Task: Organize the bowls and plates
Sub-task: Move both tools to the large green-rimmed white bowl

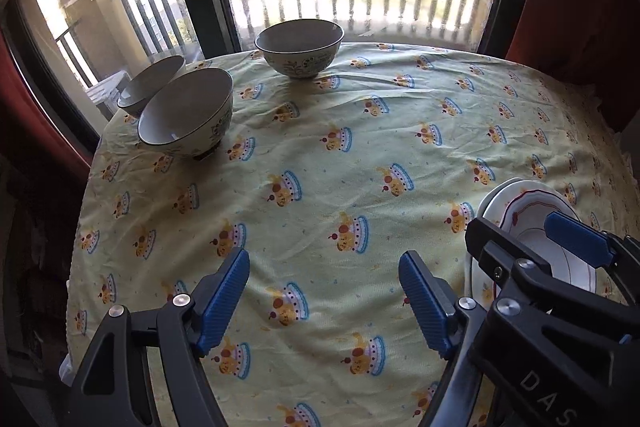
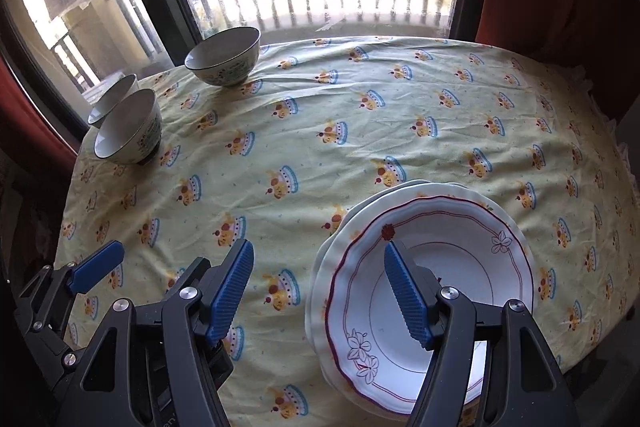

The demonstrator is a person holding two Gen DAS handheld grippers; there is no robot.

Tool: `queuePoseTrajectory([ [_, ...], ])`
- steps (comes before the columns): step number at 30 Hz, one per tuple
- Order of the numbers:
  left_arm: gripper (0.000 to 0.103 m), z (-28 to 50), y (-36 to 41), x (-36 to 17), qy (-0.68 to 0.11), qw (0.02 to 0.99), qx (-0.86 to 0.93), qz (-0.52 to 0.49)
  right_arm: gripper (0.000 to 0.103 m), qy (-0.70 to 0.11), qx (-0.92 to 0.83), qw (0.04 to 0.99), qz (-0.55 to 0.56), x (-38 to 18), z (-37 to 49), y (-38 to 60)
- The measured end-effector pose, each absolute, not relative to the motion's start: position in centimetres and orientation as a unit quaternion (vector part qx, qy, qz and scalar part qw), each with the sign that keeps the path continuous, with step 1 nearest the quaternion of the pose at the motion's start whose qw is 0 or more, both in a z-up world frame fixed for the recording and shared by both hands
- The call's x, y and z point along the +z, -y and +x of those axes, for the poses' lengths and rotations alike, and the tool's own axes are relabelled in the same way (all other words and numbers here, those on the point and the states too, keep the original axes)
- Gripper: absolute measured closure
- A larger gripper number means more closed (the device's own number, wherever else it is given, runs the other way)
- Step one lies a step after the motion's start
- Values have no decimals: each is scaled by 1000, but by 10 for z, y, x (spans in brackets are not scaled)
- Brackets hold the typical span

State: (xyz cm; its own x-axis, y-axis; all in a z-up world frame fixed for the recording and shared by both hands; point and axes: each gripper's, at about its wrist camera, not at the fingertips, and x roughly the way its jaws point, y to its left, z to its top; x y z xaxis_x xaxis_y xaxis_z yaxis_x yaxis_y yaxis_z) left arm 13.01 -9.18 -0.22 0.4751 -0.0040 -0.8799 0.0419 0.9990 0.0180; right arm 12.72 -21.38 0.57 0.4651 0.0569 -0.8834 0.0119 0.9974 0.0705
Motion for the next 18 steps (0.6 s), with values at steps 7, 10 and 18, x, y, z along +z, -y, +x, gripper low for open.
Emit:
queuePoseTrajectory([
  [7,25,142,41,-5,-518,855,-18,30,32,-521,14,852,39,2,138,159],
  [10,26,155,22,-11,-531,847,-19,29,32,-530,10,846,49,-1,148,139],
  [18,29,188,-29,-9,-506,862,4,39,26,-513,21,857,39,-2,184,85],
])
